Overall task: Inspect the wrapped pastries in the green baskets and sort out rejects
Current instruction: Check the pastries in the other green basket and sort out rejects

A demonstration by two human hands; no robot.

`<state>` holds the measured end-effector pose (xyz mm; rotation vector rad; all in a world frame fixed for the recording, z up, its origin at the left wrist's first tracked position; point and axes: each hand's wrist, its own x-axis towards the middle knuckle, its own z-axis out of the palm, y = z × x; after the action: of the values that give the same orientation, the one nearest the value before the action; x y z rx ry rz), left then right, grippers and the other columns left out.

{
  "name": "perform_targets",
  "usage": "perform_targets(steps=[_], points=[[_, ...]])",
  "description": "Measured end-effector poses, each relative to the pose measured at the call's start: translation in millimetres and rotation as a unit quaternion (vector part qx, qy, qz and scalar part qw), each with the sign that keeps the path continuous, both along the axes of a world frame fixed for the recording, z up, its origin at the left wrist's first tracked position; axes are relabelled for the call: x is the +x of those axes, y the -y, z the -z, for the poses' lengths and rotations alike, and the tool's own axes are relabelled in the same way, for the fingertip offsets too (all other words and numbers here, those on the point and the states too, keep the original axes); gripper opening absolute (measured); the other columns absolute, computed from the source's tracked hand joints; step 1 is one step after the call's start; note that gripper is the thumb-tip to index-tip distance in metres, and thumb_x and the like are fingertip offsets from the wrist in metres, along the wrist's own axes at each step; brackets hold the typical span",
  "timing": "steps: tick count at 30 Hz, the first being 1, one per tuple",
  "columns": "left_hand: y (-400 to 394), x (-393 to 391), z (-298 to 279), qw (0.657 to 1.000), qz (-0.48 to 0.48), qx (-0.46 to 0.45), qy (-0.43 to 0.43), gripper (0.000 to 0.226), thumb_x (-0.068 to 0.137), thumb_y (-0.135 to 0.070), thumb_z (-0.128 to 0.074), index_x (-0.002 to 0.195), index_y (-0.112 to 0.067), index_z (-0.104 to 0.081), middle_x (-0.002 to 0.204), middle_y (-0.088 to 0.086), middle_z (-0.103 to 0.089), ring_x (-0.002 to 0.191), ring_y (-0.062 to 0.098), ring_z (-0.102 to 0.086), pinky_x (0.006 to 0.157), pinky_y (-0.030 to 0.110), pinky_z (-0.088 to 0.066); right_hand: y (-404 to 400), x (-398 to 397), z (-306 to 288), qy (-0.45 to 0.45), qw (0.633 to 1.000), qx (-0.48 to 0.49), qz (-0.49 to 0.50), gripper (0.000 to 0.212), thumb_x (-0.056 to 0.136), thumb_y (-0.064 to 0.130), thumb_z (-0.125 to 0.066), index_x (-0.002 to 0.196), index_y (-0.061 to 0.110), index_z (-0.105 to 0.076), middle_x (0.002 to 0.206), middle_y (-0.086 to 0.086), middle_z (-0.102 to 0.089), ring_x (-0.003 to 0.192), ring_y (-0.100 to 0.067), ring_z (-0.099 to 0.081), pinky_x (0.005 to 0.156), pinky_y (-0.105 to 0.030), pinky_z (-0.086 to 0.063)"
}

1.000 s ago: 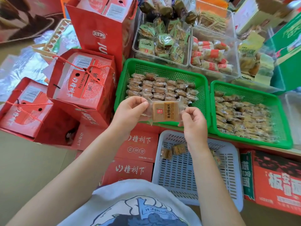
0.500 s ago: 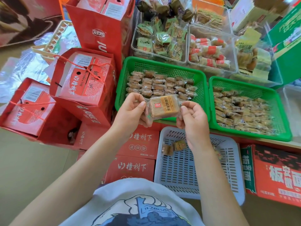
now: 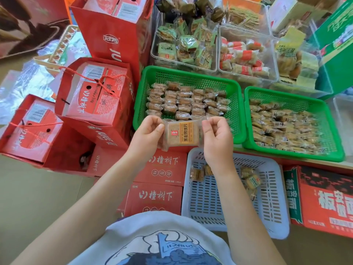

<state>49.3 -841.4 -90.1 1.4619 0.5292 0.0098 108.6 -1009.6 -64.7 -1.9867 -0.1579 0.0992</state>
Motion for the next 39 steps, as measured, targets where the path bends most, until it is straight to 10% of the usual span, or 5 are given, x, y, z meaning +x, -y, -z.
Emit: perform_targets(steps=[10, 18, 26, 32, 39], points=[[16.9, 29.8, 16.1, 0.977, -0.033, 0.208, 0.019, 0.007, 0.106, -0.017, -0.04, 0.103, -0.014, -0.045, 0.086, 0.012, -0.064, 0.069, 0.027, -0.061, 0.054, 0.044, -0.046, -5.5, 21.0, 12.3, 0.047, 0.998, -0.051, 0.006, 0.012, 0.106, 0.022, -0.045, 0.094, 0.017, -0.046, 0.063, -0.001, -0.046, 0.048, -0.015, -0.039, 0.047, -0.035, -0.031], [-11.9, 54.1, 53.7, 0.991, -0.045, 0.124, -0.003, 0.011, 0.106, -0.011, -0.041, 0.1, -0.02, -0.044, 0.065, 0.004, -0.055, 0.045, 0.017, -0.052, 0.043, 0.032, -0.044, -26.9, 53.6, 32.6, -0.251, 0.963, 0.068, -0.064, 0.037, 0.091, 0.039, -0.07, 0.113, 0.01, -0.064, 0.074, -0.008, -0.061, 0.051, -0.016, -0.048, 0.052, -0.034, -0.044], [-56.5, 92.4, 103.2, 0.926, 0.13, 0.349, -0.068, 0.035, 0.098, -0.001, -0.046, 0.131, -0.007, -0.056, 0.13, 0.009, -0.059, 0.12, 0.022, -0.055, 0.1, 0.032, -0.044, -52.6, 122.4, 87.8, -0.207, 0.977, -0.051, -0.001, 0.049, 0.093, 0.028, -0.07, 0.138, 0.022, -0.053, 0.134, 0.004, -0.055, 0.12, -0.015, -0.052, 0.102, -0.036, -0.047], [-63.9, 101.7, 134.2, 0.835, 0.231, 0.497, -0.049, 0.034, 0.086, -0.007, -0.055, 0.12, -0.008, -0.062, 0.123, 0.006, -0.062, 0.12, 0.027, -0.053, 0.103, 0.038, -0.038, -64.2, 142.4, 118.9, -0.087, 0.957, -0.233, -0.15, 0.04, 0.093, 0.014, -0.068, 0.132, 0.019, -0.061, 0.116, 0.001, -0.057, 0.106, -0.015, -0.054, 0.092, -0.029, -0.045], [-58.9, 100.4, 135.7, 0.838, 0.181, 0.514, -0.04, 0.033, 0.093, -0.025, -0.056, 0.121, -0.009, -0.052, 0.112, 0.007, -0.063, 0.102, 0.027, -0.059, 0.084, 0.038, -0.044, -85.7, 139.5, 134.5, 0.129, 0.873, -0.375, -0.283, 0.052, 0.09, 0.001, -0.066, 0.138, 0.006, -0.049, 0.105, -0.016, -0.063, 0.096, -0.034, -0.058, 0.073, -0.042, -0.051]])
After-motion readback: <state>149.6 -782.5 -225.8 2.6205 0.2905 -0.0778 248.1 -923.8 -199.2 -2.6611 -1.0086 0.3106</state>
